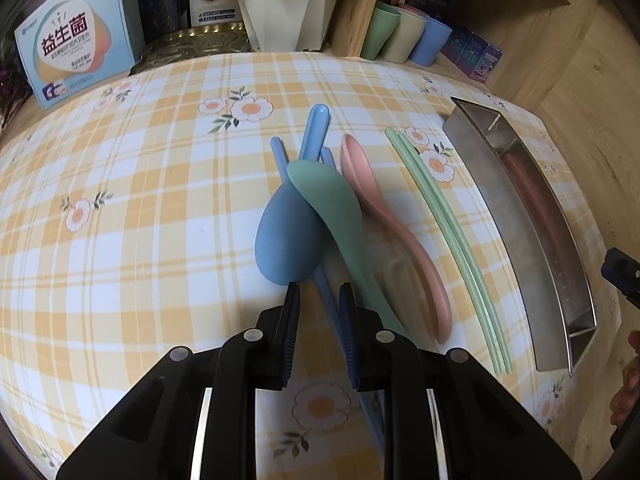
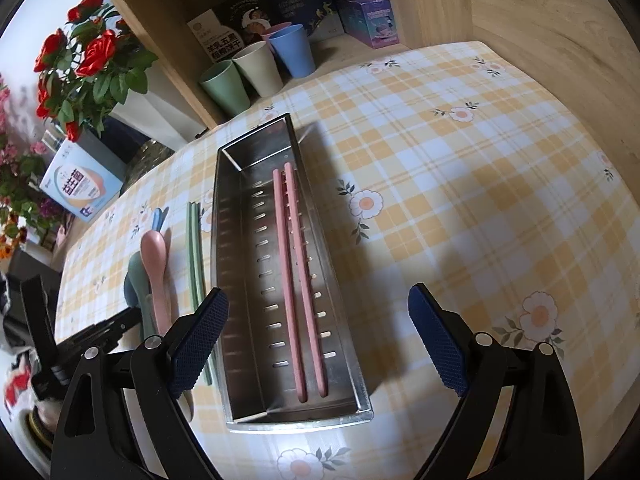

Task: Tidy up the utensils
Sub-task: 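Grasp the blue chopstick from the utensil pile with the left tool, then grasp the pink spoon by its handle with the right tool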

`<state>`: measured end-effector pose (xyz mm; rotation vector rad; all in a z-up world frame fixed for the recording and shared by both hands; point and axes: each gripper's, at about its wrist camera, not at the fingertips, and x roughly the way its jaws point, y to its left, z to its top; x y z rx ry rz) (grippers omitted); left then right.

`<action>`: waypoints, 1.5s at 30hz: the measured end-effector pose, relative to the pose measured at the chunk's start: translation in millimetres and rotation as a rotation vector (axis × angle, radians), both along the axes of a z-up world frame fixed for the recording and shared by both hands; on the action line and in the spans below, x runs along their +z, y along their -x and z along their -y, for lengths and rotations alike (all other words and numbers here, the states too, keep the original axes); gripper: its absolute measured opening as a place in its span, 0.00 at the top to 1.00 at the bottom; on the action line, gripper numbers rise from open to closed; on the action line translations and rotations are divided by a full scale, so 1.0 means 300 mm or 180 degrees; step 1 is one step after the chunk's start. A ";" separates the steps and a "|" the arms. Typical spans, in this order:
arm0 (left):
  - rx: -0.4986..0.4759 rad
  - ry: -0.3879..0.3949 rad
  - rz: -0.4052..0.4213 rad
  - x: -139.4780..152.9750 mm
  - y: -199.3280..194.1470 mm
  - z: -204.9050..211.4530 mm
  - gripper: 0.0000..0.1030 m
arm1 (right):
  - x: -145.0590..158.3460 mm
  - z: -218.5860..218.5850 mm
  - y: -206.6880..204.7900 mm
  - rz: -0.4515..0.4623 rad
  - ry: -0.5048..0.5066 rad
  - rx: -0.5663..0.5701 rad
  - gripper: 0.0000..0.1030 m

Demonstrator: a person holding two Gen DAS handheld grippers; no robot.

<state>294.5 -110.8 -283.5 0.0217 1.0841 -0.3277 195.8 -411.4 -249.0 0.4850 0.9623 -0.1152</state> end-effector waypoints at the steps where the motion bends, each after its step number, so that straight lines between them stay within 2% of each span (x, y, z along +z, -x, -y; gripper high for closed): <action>1: 0.0005 -0.0012 0.0012 0.000 -0.007 0.003 0.81 | -0.002 0.002 0.000 -0.0010 -0.0013 0.0005 0.14; 9: 0.0020 -0.0222 0.0136 -0.003 -0.056 0.043 0.81 | 0.003 0.002 0.009 0.0013 -0.0039 0.0012 0.14; 13: 0.0145 -0.0322 0.0162 -0.005 -0.056 0.043 0.92 | 0.009 -0.003 0.015 0.0023 -0.0021 -0.0008 0.14; 16: 0.0156 -0.0329 0.0180 -0.005 -0.040 0.034 0.94 | 0.012 -0.006 0.019 0.0024 -0.0005 -0.0010 0.14; 22: 0.0220 -0.0081 0.0066 -0.003 0.010 -0.044 0.94 | 0.024 -0.013 0.027 0.0033 0.0027 -0.0005 0.14; 28: 0.0447 0.0174 -0.0075 -0.003 0.072 -0.153 0.94 | 0.036 -0.048 0.026 0.0016 0.0117 0.0031 0.14; 34: 0.0550 0.0253 -0.0114 -0.003 0.133 -0.240 0.94 | 0.051 -0.117 0.015 0.0043 0.0213 0.0176 0.14; 39: 0.0617 0.0273 -0.0092 -0.002 0.172 -0.303 0.94 | 0.073 -0.204 -0.021 0.0086 0.0369 0.0413 0.15; 45: 0.0657 0.0307 -0.0055 -0.003 0.186 -0.358 0.94 | 0.123 -0.360 -0.109 0.0236 0.0646 0.0935 0.15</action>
